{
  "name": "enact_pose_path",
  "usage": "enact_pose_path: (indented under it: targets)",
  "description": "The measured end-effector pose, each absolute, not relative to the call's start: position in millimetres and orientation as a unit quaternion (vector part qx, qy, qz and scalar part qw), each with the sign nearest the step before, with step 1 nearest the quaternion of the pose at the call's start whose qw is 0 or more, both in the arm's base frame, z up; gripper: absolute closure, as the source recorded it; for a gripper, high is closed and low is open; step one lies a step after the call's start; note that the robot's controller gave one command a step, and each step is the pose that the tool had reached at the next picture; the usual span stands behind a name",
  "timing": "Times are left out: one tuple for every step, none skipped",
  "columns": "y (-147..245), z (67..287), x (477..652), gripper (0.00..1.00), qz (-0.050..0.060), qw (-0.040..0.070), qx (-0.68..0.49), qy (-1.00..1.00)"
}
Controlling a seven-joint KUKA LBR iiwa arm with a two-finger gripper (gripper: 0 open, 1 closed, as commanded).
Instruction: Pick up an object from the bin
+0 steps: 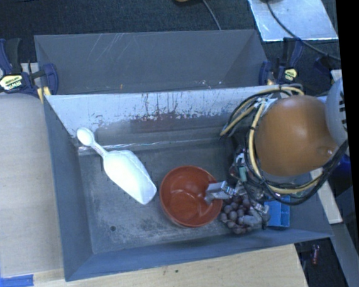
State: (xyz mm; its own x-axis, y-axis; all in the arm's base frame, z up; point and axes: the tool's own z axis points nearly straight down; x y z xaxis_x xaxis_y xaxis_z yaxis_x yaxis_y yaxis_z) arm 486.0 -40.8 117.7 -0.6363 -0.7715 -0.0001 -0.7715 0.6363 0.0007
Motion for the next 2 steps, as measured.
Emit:
enact_pose_path:
  targets:
    - [-60.6, 72.2, 484.2, 0.0, 0.002, -0.009, 0.472, -0.882]
    - [-14.2, 76.3, 501.3, 1.0, 0.007, -0.011, 0.541, -0.841]
